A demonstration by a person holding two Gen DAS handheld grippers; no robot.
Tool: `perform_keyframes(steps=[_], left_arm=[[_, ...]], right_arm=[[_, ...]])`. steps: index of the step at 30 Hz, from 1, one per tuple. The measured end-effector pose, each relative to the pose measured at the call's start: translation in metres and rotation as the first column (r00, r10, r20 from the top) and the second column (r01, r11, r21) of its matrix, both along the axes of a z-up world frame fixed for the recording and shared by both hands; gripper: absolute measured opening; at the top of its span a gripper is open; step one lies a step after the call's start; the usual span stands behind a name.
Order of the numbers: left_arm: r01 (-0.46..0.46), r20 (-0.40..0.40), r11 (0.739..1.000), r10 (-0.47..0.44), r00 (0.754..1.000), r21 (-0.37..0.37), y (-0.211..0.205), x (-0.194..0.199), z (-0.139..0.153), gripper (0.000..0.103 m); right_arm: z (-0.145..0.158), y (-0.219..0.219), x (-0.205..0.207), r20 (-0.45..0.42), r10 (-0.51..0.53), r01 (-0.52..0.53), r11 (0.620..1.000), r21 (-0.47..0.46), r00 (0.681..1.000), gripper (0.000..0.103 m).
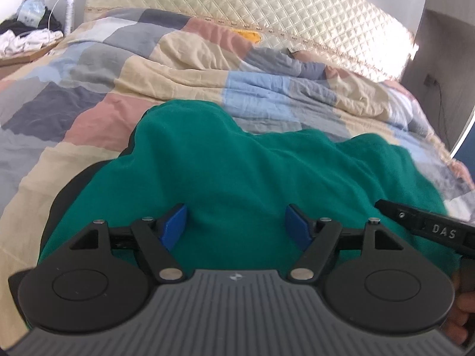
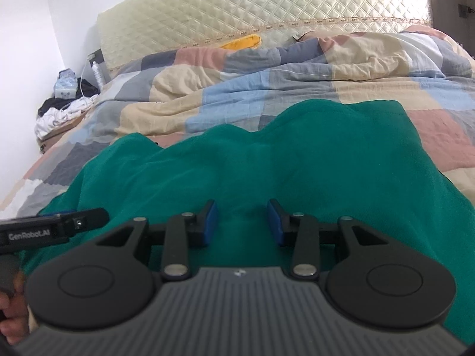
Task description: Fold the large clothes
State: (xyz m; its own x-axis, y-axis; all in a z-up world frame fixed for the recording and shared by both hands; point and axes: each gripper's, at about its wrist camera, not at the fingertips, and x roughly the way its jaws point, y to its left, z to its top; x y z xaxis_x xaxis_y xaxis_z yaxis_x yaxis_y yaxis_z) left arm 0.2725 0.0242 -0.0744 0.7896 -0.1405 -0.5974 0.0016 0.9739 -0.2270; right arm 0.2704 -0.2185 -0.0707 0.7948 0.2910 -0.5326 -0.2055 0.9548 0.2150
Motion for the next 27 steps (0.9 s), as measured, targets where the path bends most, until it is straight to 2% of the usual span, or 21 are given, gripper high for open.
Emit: perform_keyframes(steps=[6,10,12,16,20,22,23,24,26,27], left_arm=[[-0.031,0.004,0.994,0.032,0.999,-0.100,0.007,-0.042,0.016,0.077],[-0.054,-0.040,0.980,0.047,0.998,-0.191,0.013,-0.068,0.023,0.077],[-0.088,-0.074,0.961,0.071,0.995,-0.261,0.020,-0.079,0.022,0.077],[-0.170,-0.156,0.901,0.116,0.981,-0.400,0.035,-0.098,0.017,0.077],[-0.242,-0.234,0.837,0.141,0.962,-0.491,0.047,-0.111,0.004,0.080],[-0.280,-0.284,0.804,0.144,0.948,-0.525,0.050,-0.112,-0.009,0.081],[-0.303,-0.312,0.788,0.149,0.938,-0.536,0.052,-0.112,-0.015,0.081],[-0.336,-0.347,0.770,0.159,0.924,-0.543,0.054,-0.111,-0.022,0.082],[-0.385,-0.394,0.739,0.176,0.902,-0.552,0.059,-0.110,-0.034,0.083],[-0.406,-0.406,0.720,0.187,0.894,-0.563,0.062,-0.111,-0.038,0.083]], right_arm=[[0.011,-0.024,-0.021,-0.046,-0.014,0.022,0.982,0.187,0.999,0.041],[0.021,-0.033,-0.046,-0.068,-0.021,0.037,0.970,0.239,0.997,0.041],[0.024,-0.037,-0.057,-0.084,-0.022,0.044,0.961,0.274,0.996,0.041],[0.025,-0.046,-0.078,-0.142,-0.022,0.074,0.925,0.373,0.990,0.041],[0.016,-0.055,-0.092,-0.221,0.026,0.095,0.851,0.517,0.975,0.041],[0.007,-0.056,-0.096,-0.266,0.036,0.124,0.819,0.560,0.963,0.042],[0.002,-0.056,-0.097,-0.288,0.042,0.138,0.805,0.577,0.957,0.048],[-0.002,-0.056,-0.097,-0.309,0.048,0.152,0.792,0.591,0.950,0.063],[-0.012,-0.056,-0.095,-0.348,0.051,0.191,0.757,0.625,0.936,0.083],[-0.017,-0.056,-0.094,-0.368,0.057,0.209,0.738,0.642,0.928,0.085]])
